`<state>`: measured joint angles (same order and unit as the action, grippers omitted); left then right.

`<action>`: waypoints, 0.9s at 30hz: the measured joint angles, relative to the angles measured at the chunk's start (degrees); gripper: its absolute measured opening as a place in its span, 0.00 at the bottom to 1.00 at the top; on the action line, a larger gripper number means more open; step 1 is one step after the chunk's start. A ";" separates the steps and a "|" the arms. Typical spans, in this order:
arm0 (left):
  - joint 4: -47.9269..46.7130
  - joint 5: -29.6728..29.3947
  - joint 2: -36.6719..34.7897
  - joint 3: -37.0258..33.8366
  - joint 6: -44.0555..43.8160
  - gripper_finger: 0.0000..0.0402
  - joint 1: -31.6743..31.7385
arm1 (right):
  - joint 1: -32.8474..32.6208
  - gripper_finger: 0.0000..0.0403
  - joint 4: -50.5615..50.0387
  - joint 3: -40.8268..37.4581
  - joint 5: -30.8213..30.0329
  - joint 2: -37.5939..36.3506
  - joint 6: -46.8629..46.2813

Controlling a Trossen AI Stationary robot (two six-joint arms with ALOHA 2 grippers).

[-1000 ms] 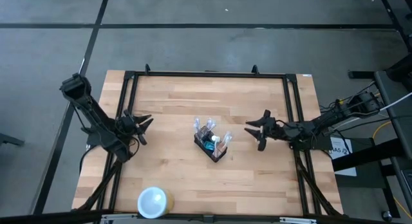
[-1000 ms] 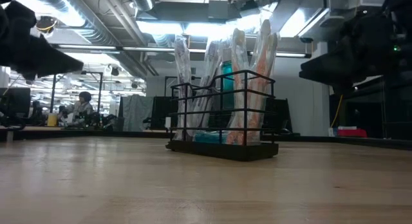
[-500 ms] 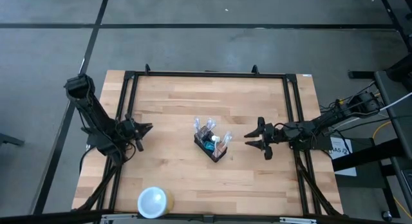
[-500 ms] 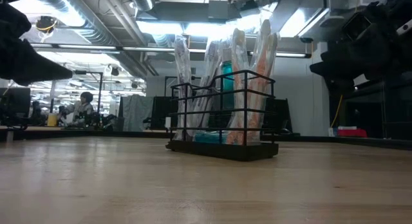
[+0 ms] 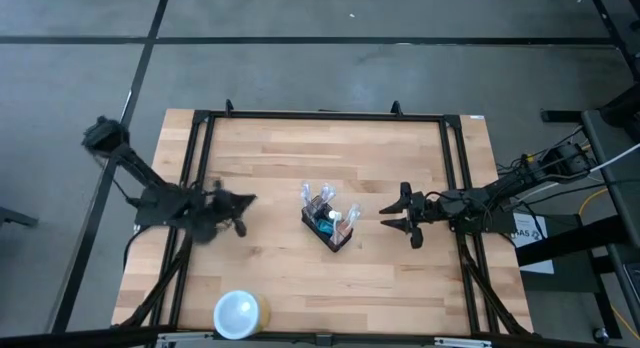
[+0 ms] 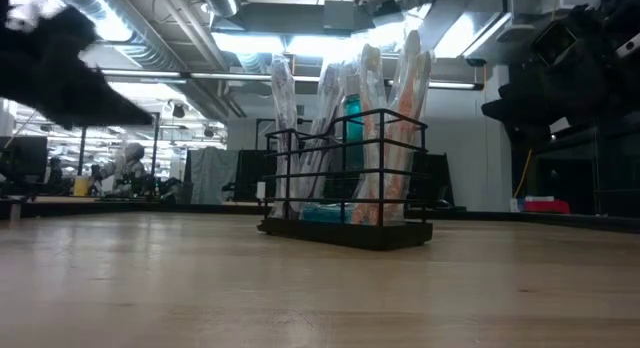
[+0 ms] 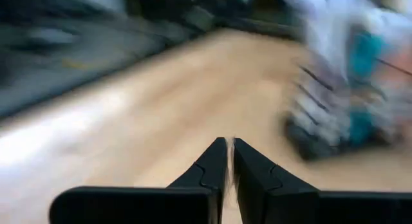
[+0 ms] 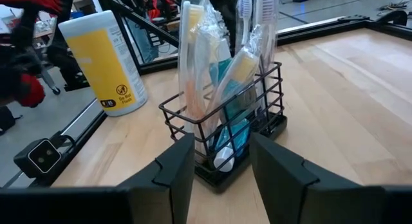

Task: Pick & Place toothbrushing station
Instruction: Return to home position

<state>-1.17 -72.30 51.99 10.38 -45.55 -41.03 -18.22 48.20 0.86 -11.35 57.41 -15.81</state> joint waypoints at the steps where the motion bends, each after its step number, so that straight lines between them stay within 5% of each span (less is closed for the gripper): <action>1: 10.88 7.88 0.02 -2.31 9.55 0.05 3.95 | 0.00 0.38 0.03 0.00 0.00 0.00 0.00; 4: 41.01 34.28 0.75 -8.62 29.01 0.05 15.46 | 0.00 0.38 -0.01 0.00 0.00 0.00 0.02; 6: 47.30 42.73 1.78 -9.89 34.09 0.05 21.04 | 0.00 0.38 -0.12 0.00 0.00 0.00 0.02; 13: 46.88 60.98 1.11 -9.91 48.39 0.05 37.64 | 0.00 0.38 -0.21 0.00 0.00 0.00 0.04; 19: 46.68 75.47 -2.06 -9.91 51.25 0.05 49.97 | 0.00 0.38 -0.23 0.00 0.00 0.00 0.11; 24: 41.35 85.25 -6.98 -9.91 50.37 0.05 55.19 | 0.00 0.38 -0.25 0.00 0.00 0.00 0.13; 27: 33.77 86.02 -11.35 -9.91 50.10 0.05 55.73 | 0.00 0.38 -0.25 0.00 0.00 0.00 0.13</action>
<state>32.61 13.72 40.63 0.47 4.55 14.70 -18.22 47.94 0.86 -11.35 57.41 -15.68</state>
